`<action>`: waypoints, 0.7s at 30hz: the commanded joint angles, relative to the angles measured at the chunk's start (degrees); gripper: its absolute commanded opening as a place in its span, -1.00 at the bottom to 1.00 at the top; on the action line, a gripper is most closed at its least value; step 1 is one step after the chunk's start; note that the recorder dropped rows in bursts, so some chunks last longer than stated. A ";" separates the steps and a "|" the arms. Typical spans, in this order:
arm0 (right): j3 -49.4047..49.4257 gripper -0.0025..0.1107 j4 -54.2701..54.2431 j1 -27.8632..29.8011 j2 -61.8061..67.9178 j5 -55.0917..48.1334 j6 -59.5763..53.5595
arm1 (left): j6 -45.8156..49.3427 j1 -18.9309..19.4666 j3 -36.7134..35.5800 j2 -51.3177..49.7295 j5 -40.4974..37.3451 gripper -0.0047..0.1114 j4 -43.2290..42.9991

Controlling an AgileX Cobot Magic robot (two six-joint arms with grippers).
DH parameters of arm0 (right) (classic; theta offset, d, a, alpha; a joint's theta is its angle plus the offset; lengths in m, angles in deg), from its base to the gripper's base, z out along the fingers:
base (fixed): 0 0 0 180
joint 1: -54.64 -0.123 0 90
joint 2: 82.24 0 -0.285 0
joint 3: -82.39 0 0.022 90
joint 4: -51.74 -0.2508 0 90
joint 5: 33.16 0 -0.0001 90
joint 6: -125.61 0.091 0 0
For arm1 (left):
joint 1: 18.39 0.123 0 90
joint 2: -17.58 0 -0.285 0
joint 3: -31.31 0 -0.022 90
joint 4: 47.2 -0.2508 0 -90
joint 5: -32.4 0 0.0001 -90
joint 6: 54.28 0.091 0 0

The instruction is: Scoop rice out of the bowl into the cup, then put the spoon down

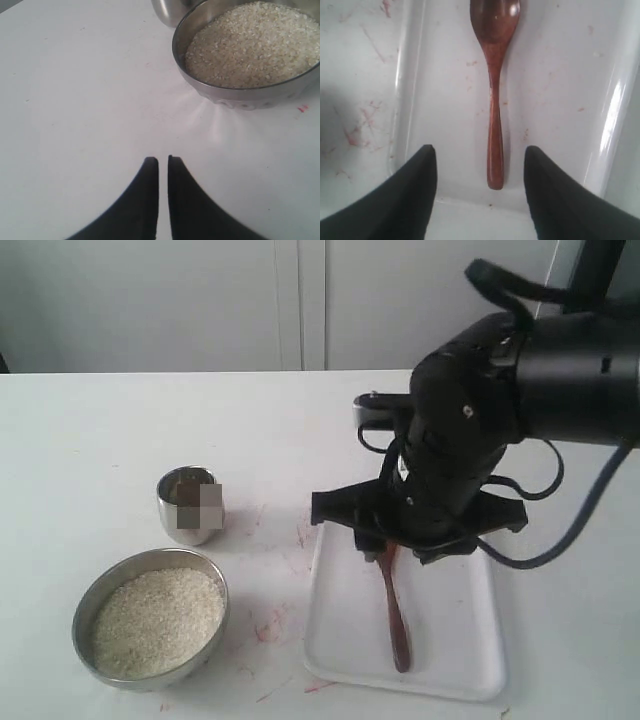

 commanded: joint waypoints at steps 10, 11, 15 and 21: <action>0.15 -0.48 1.10 0.31 -14.84 -0.77 -6.77 | -0.32 0.00 -0.53 0.17 -1.98 -0.67 -0.08; 0.15 -0.56 1.10 0.31 -15.76 -1.26 -6.77 | -0.32 0.00 -0.53 0.17 -1.98 -0.67 -0.08; 0.24 -0.95 1.10 0.31 -20.28 -1.68 -8.45 | -0.32 0.00 -0.53 0.17 -1.98 -0.67 -0.08; 0.24 -0.96 0.17 0.21 -27.05 -1.68 -14.41 | -0.32 0.00 -0.53 0.17 -1.98 -0.67 -0.08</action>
